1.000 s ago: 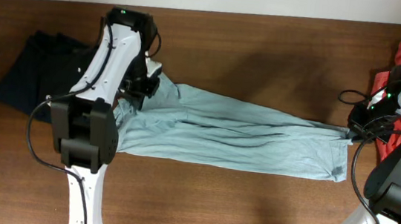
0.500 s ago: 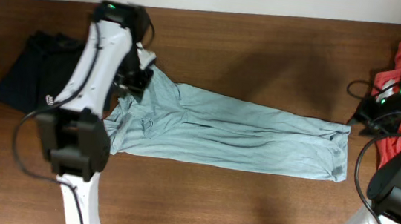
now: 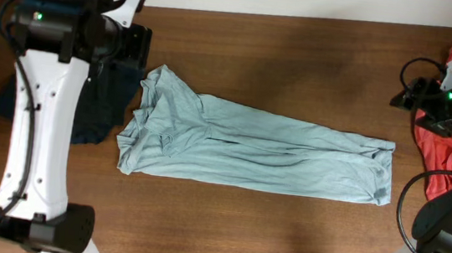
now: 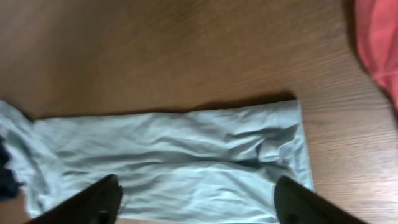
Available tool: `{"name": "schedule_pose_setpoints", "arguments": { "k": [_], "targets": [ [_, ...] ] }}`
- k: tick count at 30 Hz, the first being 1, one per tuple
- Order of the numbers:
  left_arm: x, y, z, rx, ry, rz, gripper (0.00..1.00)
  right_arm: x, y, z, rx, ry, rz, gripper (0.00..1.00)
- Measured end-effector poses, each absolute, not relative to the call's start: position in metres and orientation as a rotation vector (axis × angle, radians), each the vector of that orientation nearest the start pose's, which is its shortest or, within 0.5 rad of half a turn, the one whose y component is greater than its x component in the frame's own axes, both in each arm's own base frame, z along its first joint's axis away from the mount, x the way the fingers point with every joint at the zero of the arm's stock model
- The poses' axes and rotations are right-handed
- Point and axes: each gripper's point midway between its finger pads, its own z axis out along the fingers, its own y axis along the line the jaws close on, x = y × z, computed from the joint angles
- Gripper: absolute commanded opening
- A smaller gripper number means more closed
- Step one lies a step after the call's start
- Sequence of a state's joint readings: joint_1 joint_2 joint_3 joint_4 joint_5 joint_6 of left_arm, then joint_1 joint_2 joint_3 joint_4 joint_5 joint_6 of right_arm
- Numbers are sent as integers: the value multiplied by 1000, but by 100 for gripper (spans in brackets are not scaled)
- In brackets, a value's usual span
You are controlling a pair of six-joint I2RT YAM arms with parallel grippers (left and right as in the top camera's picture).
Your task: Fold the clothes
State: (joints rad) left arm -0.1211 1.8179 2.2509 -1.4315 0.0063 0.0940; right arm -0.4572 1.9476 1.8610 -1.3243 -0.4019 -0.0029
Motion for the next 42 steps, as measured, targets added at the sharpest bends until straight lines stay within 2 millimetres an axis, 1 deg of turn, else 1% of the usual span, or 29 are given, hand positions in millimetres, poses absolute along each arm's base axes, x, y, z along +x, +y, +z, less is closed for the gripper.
{"name": "schedule_pose_setpoints", "arguments": {
  "k": [4, 9, 11, 15, 17, 19, 22, 24, 29, 31, 34, 38, 40, 42],
  "targets": [
    [412, -51, 321, 278, 2552, -18, 69, 386, -132, 152, 652, 2822, 503, 90],
    [412, -51, 321, 279, 2552, -18, 70, 364, -159, 105, 755, 2927, 579, 91],
    [412, -51, 321, 279, 2552, -18, 73, 354, -168, 86, 782, 2966, 628, 91],
    [415, -52, 322, 281, 2537, -17, 77, 336, -178, 57, 823, 3020, 721, 91],
    [417, -52, 324, 280, 2529, -17, 79, 330, -180, 45, 833, 3040, 757, 91],
    [418, -52, 325, 280, 2520, -17, 79, 327, -177, 32, 817, 3058, 810, 91],
    [420, -52, 326, 278, 2510, -17, 79, 322, -165, 18, 780, 3067, 916, 89],
    [421, -52, 327, 278, 2509, -17, 79, 320, -156, 16, 760, 3057, 980, 88],
    [421, -52, 327, 278, 2508, -17, 79, 320, -144, 15, 712, 3031, 1004, 87],
    [421, -52, 327, 278, 2508, -17, 79, 320, -139, 15, 694, 3027, 1010, 84],
    [421, -52, 327, 278, 2508, -17, 79, 321, -125, 15, 656, 3023, 1055, 83],
    [421, -52, 327, 278, 2508, -17, 79, 321, -107, 13, 603, 3045, 1085, 74],
    [421, -52, 327, 278, 2508, -17, 79, 322, -102, 12, 586, 3054, 1090, 66],
    [421, -52, 327, 278, 2508, -17, 79, 322, -100, 10, 583, 3064, 1085, 53]
  ]
}}
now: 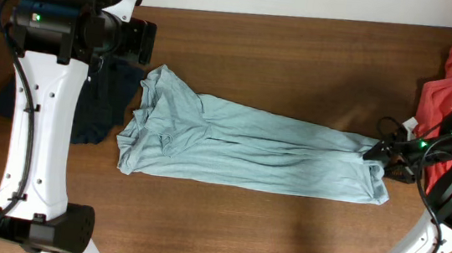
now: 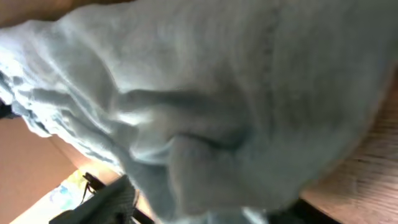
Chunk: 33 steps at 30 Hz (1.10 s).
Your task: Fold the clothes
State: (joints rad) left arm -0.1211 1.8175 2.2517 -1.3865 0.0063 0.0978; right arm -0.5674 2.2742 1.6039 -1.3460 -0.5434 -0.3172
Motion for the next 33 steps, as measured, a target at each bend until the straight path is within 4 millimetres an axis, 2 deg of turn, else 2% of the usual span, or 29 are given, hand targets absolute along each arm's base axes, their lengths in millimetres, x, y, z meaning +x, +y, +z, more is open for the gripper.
{"name": "schedule_pose_setpoints", "arguments": {
  "k": [7, 8, 15, 17, 20, 22, 27, 30, 33],
  "targets": [
    [421, -52, 327, 278, 2508, -17, 79, 317, -108, -1, 649, 3111, 1004, 15],
    [421, -52, 327, 278, 2508, -16, 79, 316, -109, -2, 663, 3120, 997, 5],
    [421, -52, 327, 278, 2507, -16, 79, 312, -116, 0, 733, 3184, 985, 4],
    [421, -52, 327, 278, 2506, -17, 79, 314, -127, 2, 758, 3209, 900, 4],
    [422, -52, 328, 277, 2501, -16, 79, 322, -153, 11, 798, 3229, 699, 4],
    [422, -52, 328, 277, 2500, -16, 79, 329, -172, 22, 822, 3224, 562, 4],
    [425, -53, 330, 276, 2485, -17, 79, 345, -199, 59, 840, 3182, 377, 4],
    [427, -53, 331, 275, 2478, -17, 79, 349, -203, 80, 838, 3170, 328, 4],
    [428, -53, 332, 274, 2472, -17, 79, 353, -197, 93, 806, 3179, 304, 4]
  ]
}}
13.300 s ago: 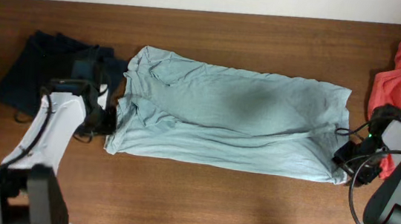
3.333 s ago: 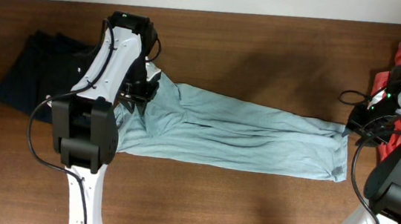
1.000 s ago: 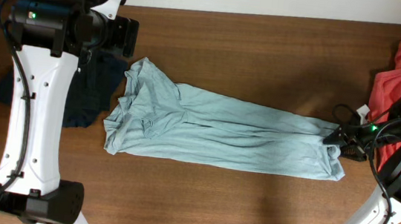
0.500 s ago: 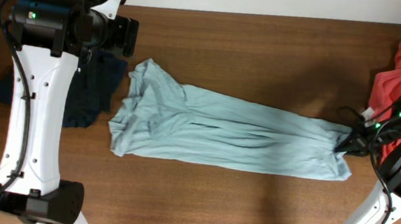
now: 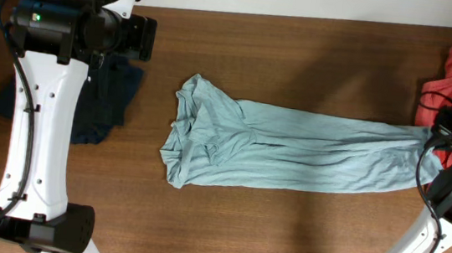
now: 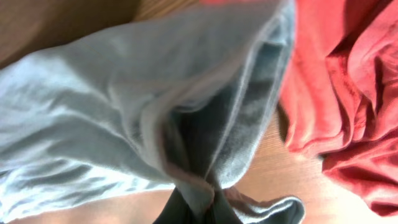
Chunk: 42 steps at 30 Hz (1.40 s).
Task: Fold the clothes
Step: 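Carry the strip's right end leftward with the right gripper, then lay the right end over the left half and open the right gripper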
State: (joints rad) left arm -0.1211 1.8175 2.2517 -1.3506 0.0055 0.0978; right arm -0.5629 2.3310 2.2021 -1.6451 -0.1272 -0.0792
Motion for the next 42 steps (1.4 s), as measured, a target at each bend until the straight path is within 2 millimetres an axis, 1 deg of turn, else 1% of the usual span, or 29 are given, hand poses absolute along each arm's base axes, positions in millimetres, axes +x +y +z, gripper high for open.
{"name": "schedule_pose_setpoints", "arguments": {
  "k": [2, 4, 7, 11, 13, 15, 19, 21, 23, 25, 26, 27, 29, 31, 32, 34, 35, 38, 42],
  "targets": [
    [429, -53, 333, 273, 2466, -17, 79, 357, -188, 100, 764, 3194, 290, 4],
    [430, -53, 333, 273, 2463, -17, 79, 365, -173, 105, 694, 3212, 276, 4],
    [430, -53, 333, 273, 2463, -17, 79, 378, -142, 109, 555, 3241, 254, 4],
    [430, -53, 333, 271, 2463, -12, 79, 395, -88, 110, 324, 3279, 227, 4],
    [430, -52, 333, 270, 2463, -9, 79, 401, -56, 111, 190, 3292, 215, 4],
    [430, -52, 333, 270, 2463, -9, 79, 404, -29, 112, 79, 3298, 206, 4],
    [430, -52, 333, 270, 2463, -8, 80, 405, 26, 112, -138, 3302, 187, 4],
    [430, -51, 333, 269, 2464, -4, 79, 404, 50, 112, -225, 3295, 177, 4],
    [430, -50, 333, 266, 2464, 4, 79, 404, 80, 111, -330, 3275, 166, 4],
    [430, -50, 333, 264, 2464, 10, 80, 403, 102, 110, -414, 3250, 156, 4],
    [430, -49, 333, 264, 2464, 11, 79, 401, 118, 109, -472, 3236, 152, 4],
    [430, -49, 333, 263, 2464, 12, 80, 400, 122, 108, -488, 3233, 151, 4],
    [430, -49, 333, 263, 2465, 14, 80, 394, 138, 102, -537, 3234, 145, 4],
    [430, -49, 333, 262, 2464, 14, 80, 386, 146, 94, -566, 3254, 137, 4],
    [430, -49, 333, 262, 2464, 15, 80, 379, 148, 88, -579, 3277, 130, 7],
    [430, -49, 333, 262, 2464, 14, 80, 370, 150, 79, -601, 3312, 119, 29],
    [430, -49, 333, 262, 2464, 15, 80, 365, 151, 74, -616, 3328, 113, 34],
    [430, -49, 333, 262, 2464, 15, 80, 354, 155, 68, -650, 3357, 110, 42],
    [430, -49, 333, 262, 2464, 15, 80, 348, 169, 70, -728, 3340, 149, 44]
  ]
}}
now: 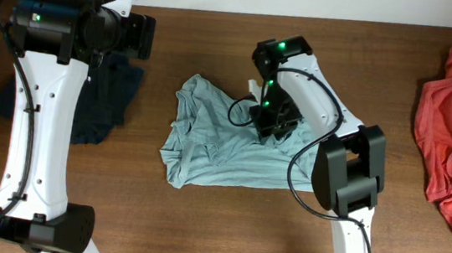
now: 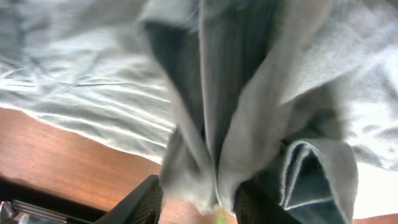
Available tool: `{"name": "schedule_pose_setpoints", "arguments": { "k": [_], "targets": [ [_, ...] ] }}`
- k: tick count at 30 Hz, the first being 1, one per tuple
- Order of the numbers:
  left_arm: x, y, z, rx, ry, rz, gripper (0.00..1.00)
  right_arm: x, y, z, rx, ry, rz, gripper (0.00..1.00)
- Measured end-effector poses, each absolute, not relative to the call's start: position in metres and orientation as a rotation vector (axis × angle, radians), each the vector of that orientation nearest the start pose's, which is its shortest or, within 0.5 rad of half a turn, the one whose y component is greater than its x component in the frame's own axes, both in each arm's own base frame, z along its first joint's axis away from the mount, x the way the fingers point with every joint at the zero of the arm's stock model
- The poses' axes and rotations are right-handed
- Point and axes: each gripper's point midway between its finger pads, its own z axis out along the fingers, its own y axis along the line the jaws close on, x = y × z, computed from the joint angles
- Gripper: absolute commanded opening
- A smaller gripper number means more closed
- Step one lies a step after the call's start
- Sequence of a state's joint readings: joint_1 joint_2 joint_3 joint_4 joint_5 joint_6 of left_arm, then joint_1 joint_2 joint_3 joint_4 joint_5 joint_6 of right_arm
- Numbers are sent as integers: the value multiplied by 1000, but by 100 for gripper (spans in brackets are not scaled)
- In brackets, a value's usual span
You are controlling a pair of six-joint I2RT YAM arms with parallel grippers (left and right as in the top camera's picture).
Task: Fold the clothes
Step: 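Lay the right end over the left half and open the right gripper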
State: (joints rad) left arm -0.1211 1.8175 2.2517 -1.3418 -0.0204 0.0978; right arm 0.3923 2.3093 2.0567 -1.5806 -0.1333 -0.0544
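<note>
A light blue-grey garment (image 1: 207,141) lies on the wooden table (image 1: 199,225), doubled over on itself so its right part is short. My right gripper (image 1: 273,119) hangs over the garment's right half, shut on a bunched end of the cloth. In the right wrist view the two fingers (image 2: 146,200) flank a thick hanging fold of the garment (image 2: 236,112), with my right gripper (image 2: 205,200) closed on it. The left arm (image 1: 134,37) stays at the back left; its fingers cannot be made out.
A red printed shirt lies at the right edge of the table. A dark navy garment (image 1: 102,105) lies at the left, partly under the left arm. Bare wood runs along the front and between the blue garment and the red shirt.
My right gripper was at the far right by the red shirt, holding the stretched garment's end. Now it is over the garment's middle, and the held end lies folded back leftward.
The garment first lay stretched out, with my right gripper open and raised at the right. Then the gripper was down on its right end. Then the whole garment had shifted right, held by that end. Now that end sits over the middle.
</note>
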Motion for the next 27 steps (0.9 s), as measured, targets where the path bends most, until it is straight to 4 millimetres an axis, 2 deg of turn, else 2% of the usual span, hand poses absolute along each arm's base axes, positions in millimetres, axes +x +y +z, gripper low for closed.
{"name": "schedule_pose_setpoints", "arguments": {
  "k": [3, 6, 8, 10, 12, 15, 17, 19, 22, 23, 25, 27],
  "targets": [
    [430, -48, 333, 259, 2465, 24, 80, 347, 174, 75, -741, 3324, 173, 49],
    [431, -45, 333, 252, 2465, 45, 80, 353, 171, 83, -702, 3297, 199, 59],
    [431, -43, 333, 248, 2465, 56, 81, 359, 161, 88, -646, 3288, 219, 61],
    [431, -42, 334, 245, 2465, 64, 80, 369, 143, 89, -553, 3289, 238, 60],
    [431, -42, 334, 245, 2464, 66, 81, 377, 125, 89, -469, 3289, 247, 50],
    [433, -42, 335, 243, 2456, 66, 80, 391, 100, 87, -345, 3274, 259, 25],
    [434, -42, 336, 242, 2450, 68, 81, 400, 88, 81, -281, 3254, 259, 18],
    [434, -42, 336, 241, 2448, 69, 80, 400, 82, 68, -230, 3262, 263, 13],
    [435, -42, 337, 240, 2445, 70, 80, 389, 84, 41, -194, 3296, 296, 6],
    [435, -42, 337, 240, 2445, 70, 81, 378, 88, 26, -188, 3329, 337, 5],
    [435, -42, 337, 240, 2445, 70, 81, 364, 98, 17, -206, 3359, 425, 5],
    [435, -42, 337, 240, 2446, 69, 81, 345, 116, 17, -270, 3391, 586, 4]
  ]
}}
